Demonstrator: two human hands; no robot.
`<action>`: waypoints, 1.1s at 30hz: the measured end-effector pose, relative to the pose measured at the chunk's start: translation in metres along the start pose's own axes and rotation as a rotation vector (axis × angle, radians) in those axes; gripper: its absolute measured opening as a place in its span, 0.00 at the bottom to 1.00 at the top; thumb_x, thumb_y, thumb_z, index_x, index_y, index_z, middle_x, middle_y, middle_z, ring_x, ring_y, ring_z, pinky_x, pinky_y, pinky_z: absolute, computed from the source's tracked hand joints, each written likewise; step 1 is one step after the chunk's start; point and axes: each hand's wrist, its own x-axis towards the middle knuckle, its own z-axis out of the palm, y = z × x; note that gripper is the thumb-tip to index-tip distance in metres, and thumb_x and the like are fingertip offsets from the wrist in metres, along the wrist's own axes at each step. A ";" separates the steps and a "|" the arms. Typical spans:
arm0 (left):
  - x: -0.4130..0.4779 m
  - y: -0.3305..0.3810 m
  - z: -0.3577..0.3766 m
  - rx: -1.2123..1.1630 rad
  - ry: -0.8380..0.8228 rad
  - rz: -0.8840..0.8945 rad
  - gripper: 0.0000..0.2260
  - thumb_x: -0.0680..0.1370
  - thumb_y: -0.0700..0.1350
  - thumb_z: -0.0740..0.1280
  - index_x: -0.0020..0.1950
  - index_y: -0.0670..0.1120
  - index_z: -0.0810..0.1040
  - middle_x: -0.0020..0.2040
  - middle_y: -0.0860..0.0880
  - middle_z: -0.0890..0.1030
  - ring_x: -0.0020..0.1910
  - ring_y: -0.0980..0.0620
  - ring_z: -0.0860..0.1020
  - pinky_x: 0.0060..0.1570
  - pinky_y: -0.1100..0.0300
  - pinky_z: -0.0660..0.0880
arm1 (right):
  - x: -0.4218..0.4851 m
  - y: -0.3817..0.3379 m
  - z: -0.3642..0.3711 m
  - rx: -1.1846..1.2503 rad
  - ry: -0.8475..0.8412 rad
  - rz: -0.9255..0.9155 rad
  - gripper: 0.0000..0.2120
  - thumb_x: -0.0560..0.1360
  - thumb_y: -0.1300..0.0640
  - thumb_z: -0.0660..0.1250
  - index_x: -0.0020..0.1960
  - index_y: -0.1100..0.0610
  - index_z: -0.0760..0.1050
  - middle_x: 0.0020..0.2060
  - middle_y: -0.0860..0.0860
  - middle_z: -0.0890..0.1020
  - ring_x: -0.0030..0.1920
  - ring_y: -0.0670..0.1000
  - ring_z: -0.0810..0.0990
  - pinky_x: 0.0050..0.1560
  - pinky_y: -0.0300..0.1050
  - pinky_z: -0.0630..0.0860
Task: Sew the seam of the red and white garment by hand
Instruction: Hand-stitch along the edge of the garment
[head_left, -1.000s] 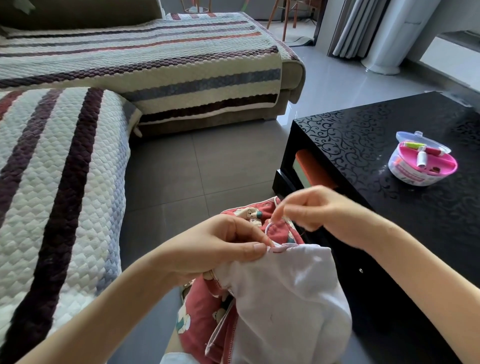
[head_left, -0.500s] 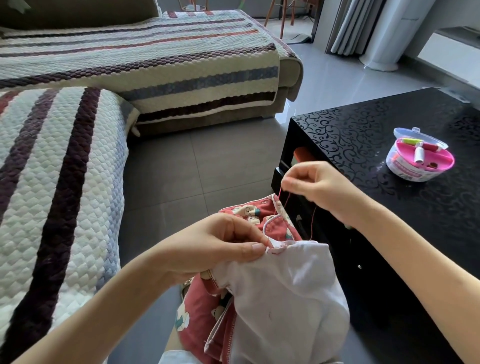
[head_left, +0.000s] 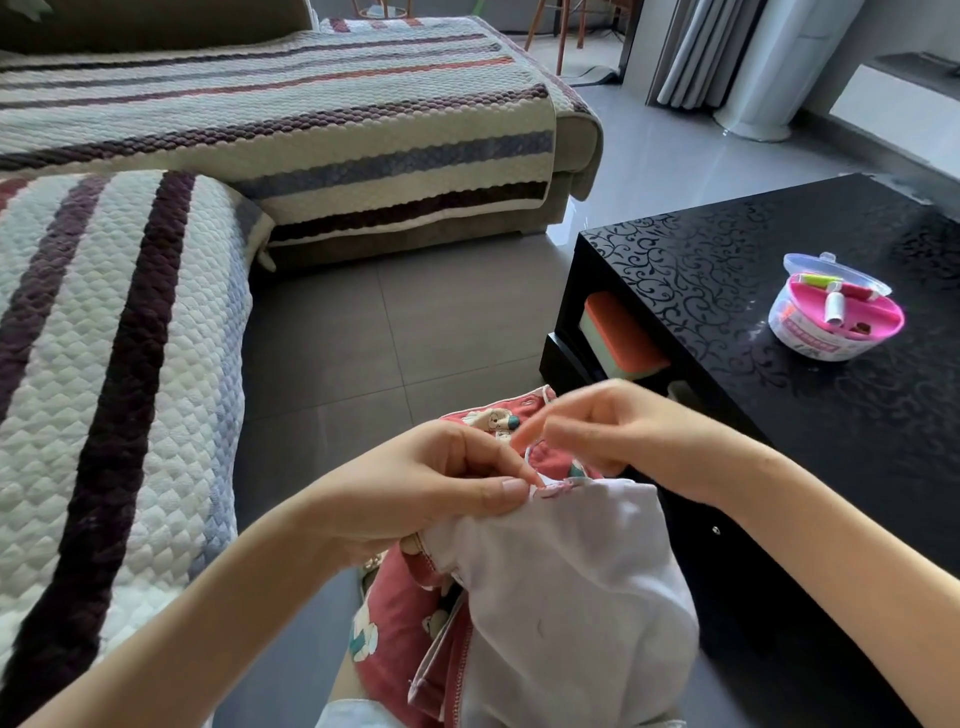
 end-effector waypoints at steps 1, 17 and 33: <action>0.000 0.000 0.000 0.010 -0.004 0.005 0.04 0.73 0.39 0.71 0.40 0.46 0.85 0.36 0.52 0.82 0.35 0.61 0.78 0.37 0.71 0.73 | -0.002 0.001 0.002 0.004 -0.052 -0.012 0.16 0.74 0.49 0.66 0.53 0.59 0.82 0.31 0.46 0.77 0.32 0.41 0.71 0.34 0.31 0.67; 0.001 0.000 0.001 0.001 -0.028 -0.021 0.05 0.72 0.38 0.68 0.42 0.44 0.84 0.38 0.50 0.83 0.37 0.59 0.80 0.38 0.70 0.74 | 0.001 -0.008 -0.021 0.136 0.161 -0.101 0.07 0.71 0.55 0.68 0.34 0.55 0.77 0.24 0.45 0.68 0.25 0.44 0.62 0.26 0.33 0.58; 0.000 -0.002 0.000 0.018 0.052 -0.015 0.07 0.71 0.41 0.69 0.45 0.39 0.82 0.39 0.48 0.81 0.37 0.58 0.78 0.38 0.69 0.74 | 0.009 -0.007 -0.010 -0.172 0.497 -0.057 0.08 0.75 0.59 0.69 0.37 0.58 0.79 0.21 0.40 0.72 0.24 0.40 0.68 0.29 0.28 0.64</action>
